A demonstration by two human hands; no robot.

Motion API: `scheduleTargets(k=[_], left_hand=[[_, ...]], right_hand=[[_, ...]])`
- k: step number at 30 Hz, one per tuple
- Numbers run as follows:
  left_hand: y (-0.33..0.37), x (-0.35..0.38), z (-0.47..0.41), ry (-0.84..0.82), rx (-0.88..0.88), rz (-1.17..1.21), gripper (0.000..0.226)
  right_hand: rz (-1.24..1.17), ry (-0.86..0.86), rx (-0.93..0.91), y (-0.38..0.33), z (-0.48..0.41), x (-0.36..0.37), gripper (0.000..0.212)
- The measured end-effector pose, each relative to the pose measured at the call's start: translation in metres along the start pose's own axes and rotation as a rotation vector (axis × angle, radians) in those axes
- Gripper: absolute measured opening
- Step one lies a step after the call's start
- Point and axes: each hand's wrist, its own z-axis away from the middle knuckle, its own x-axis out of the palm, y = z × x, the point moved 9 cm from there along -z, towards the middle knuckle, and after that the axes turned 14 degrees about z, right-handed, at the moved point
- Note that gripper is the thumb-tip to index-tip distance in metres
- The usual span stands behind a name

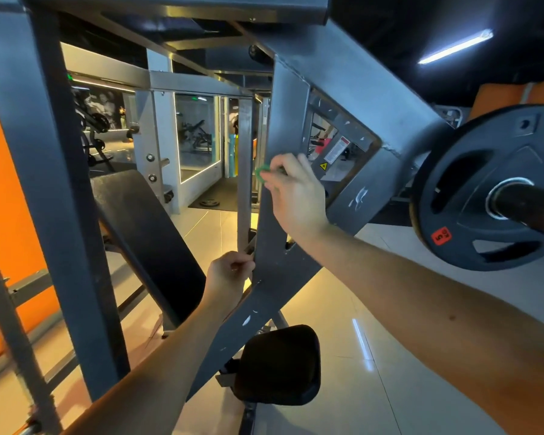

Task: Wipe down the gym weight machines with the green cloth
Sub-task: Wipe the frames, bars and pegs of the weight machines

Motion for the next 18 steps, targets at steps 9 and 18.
scheduleTargets(k=[9, 18], left_hand=[[-0.001, -0.008, 0.008, -0.028, -0.075, 0.082, 0.027], [0.117, 0.010, -0.008, 0.185, 0.224, 0.052, 0.045]], right_hand=[[-0.112, -0.309, -0.050, -0.046, 0.143, 0.041, 0.012], [-0.122, -0.073, 0.407, 0.054, 0.086, -0.060, 0.020]])
